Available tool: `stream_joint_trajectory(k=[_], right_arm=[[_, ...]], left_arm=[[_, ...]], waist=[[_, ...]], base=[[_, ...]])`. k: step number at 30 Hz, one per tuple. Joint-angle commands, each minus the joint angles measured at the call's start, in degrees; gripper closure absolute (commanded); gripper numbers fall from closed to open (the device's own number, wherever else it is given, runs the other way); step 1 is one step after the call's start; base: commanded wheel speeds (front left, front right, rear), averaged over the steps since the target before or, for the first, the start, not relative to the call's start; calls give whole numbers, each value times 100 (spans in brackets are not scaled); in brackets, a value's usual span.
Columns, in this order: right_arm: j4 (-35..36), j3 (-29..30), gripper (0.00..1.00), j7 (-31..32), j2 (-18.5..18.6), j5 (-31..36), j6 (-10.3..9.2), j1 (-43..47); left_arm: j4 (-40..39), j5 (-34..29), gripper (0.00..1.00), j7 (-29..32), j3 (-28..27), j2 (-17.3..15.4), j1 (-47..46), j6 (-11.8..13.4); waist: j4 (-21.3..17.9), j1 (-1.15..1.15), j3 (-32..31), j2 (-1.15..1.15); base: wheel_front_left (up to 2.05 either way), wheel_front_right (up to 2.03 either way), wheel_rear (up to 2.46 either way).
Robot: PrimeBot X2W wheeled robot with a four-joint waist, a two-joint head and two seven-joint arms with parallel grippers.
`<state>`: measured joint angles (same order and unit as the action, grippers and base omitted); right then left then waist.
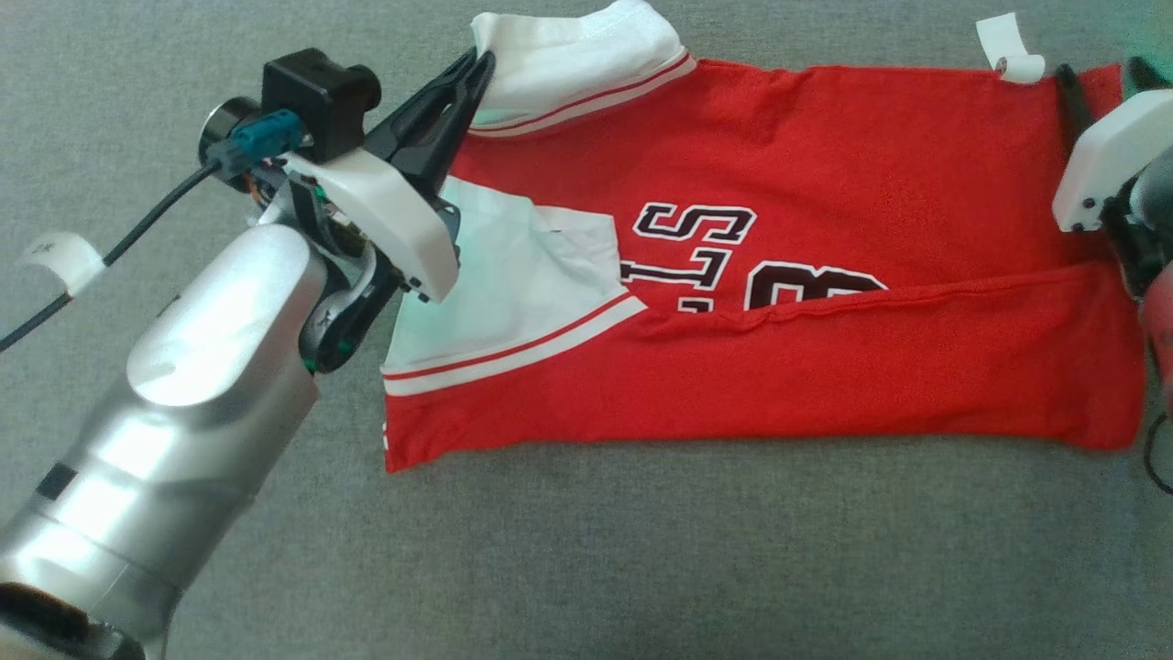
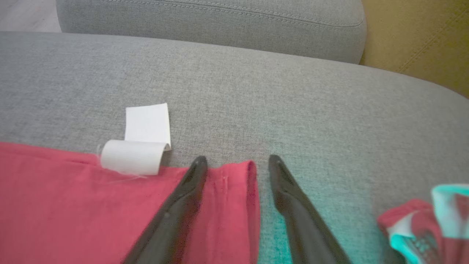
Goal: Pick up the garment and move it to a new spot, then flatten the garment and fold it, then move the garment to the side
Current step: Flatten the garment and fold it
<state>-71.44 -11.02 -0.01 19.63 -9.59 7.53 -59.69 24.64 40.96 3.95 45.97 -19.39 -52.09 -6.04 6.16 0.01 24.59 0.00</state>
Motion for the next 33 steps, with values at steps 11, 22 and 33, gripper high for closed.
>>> stream_joint_trajectory(k=[11,22,33], right_arm=[[143,-289,100,-607,-368,-452,-4,-162],[936,-578,100,-1258,-527,-1823,-4,-590],[1058,-1101,100,-1468,-385,-2451,-4,-232]], left_arm=[[523,-55,100,-347,-422,-459,-329,246],[1547,-8,100,-1243,-912,-511,-1187,218],[2385,-74,100,-1733,-642,-181,-1217,-66]], waist=[[-391,-1,-305,0],[-680,-1,-200,0],[-586,-1,-578,0]], base=[[0,0,0],[0,0,0],[0,0,0]])
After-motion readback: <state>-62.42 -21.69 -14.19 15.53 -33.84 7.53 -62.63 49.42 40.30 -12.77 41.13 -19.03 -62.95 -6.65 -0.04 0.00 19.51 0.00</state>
